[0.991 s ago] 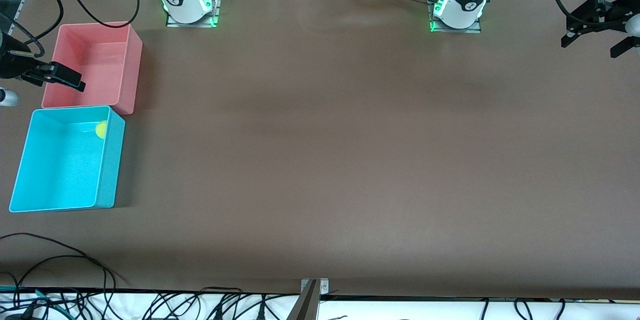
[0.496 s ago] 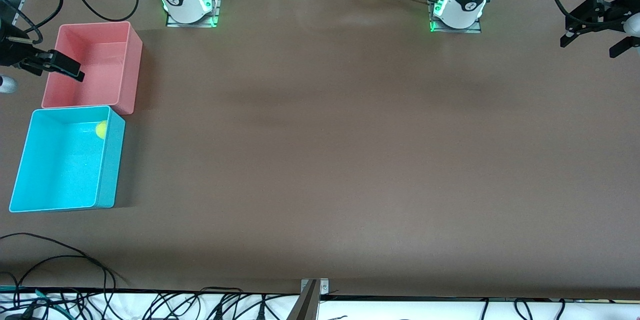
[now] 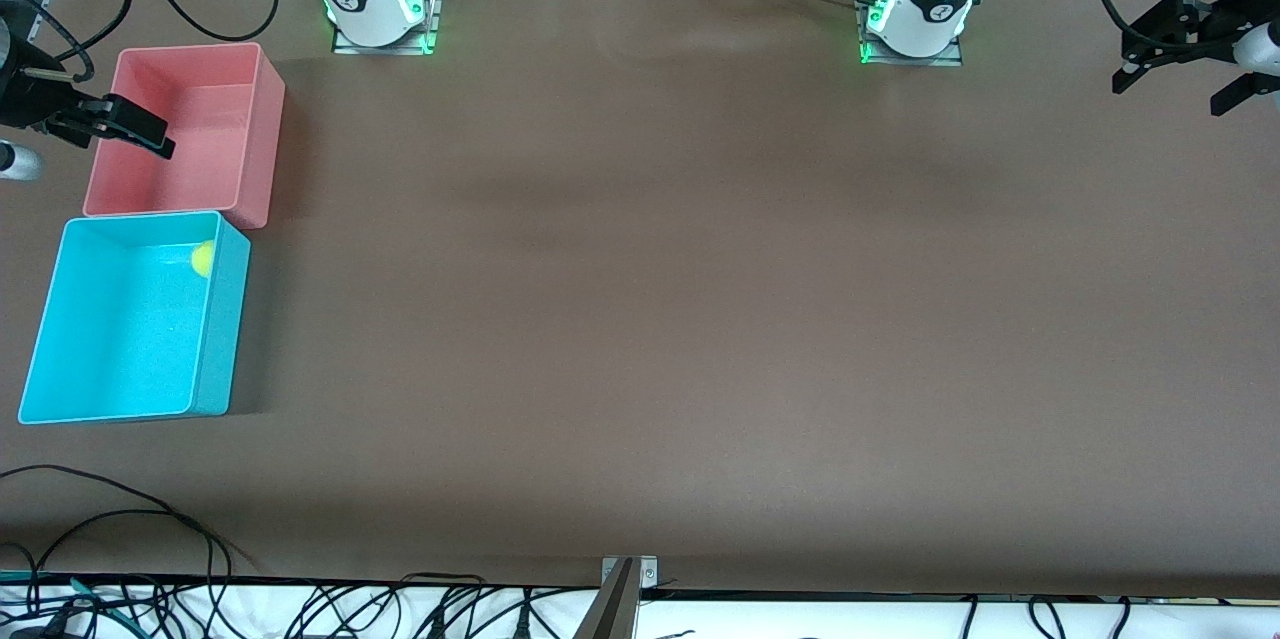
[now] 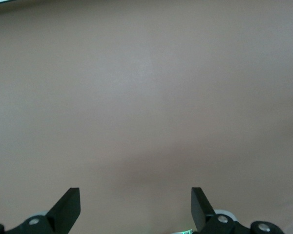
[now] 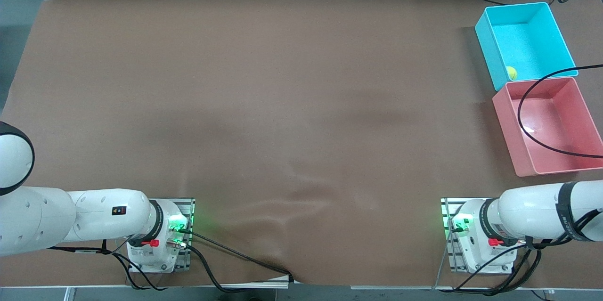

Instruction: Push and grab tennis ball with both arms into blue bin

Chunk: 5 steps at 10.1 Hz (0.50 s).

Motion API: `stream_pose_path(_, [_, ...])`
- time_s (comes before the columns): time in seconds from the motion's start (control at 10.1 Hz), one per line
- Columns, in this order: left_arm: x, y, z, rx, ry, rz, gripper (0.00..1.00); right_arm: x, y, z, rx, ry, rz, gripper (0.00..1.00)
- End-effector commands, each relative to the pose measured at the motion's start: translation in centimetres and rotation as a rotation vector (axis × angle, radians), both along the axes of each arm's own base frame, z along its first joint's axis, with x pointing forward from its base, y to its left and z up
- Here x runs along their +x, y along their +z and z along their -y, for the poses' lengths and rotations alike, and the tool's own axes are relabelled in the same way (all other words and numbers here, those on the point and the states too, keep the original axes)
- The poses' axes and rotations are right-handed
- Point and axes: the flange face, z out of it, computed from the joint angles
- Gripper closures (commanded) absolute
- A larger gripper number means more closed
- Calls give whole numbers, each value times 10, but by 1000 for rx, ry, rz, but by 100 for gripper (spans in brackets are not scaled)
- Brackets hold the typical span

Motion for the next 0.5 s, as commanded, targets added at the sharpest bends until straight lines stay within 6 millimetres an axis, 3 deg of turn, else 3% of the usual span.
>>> stream_pose_path(0.0, [2,6,-3,3,7,-4,0,-9,10,-2,-18,0,11,0])
stream_pose_path(0.3, [2,6,5,4,0,-2,0,-9,15,-2,-15,3,16,0])
stream_pose_path(0.4, [2,6,-3,3,4,-2,0,-9,15,-2,-14,3,16,0])
